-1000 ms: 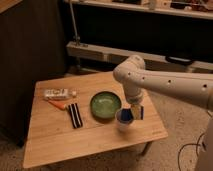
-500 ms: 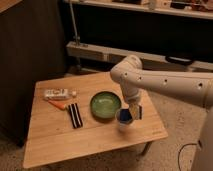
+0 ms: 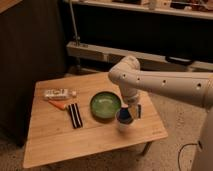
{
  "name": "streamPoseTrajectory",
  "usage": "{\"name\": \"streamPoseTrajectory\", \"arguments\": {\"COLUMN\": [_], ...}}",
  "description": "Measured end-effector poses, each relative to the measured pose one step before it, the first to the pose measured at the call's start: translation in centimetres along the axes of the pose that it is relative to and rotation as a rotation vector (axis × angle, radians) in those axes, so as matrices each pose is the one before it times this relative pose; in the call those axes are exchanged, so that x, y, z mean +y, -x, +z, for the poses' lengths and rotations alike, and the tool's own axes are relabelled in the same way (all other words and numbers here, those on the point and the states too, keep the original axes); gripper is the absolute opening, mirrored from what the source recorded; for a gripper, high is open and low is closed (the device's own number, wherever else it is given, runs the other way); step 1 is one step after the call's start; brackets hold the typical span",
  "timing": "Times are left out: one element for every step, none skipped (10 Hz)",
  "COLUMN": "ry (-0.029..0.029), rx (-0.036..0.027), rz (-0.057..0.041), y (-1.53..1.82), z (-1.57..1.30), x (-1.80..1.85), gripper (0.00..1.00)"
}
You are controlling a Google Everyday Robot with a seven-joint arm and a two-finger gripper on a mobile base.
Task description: Place the white sponge in the ceramic cup
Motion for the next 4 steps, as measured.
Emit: {"name": "streamPoseTrajectory", "arguments": {"ry": [0.00216,0.01262,0.0208,0.02592], "rx": [-0.00922,-0.02478,-0.04179,-0.06354], "rz": [-0.00844,-0.0083,-0.0039,0.00257], "y": [-0.032,0.032,-0.123,-0.589], "z": [-0.16,-0.15,-0.134,-0.12], "x": [-0.01,-0.037,0.038,-0.168], "gripper": [0.8,0.8,0.8,0.8]}}
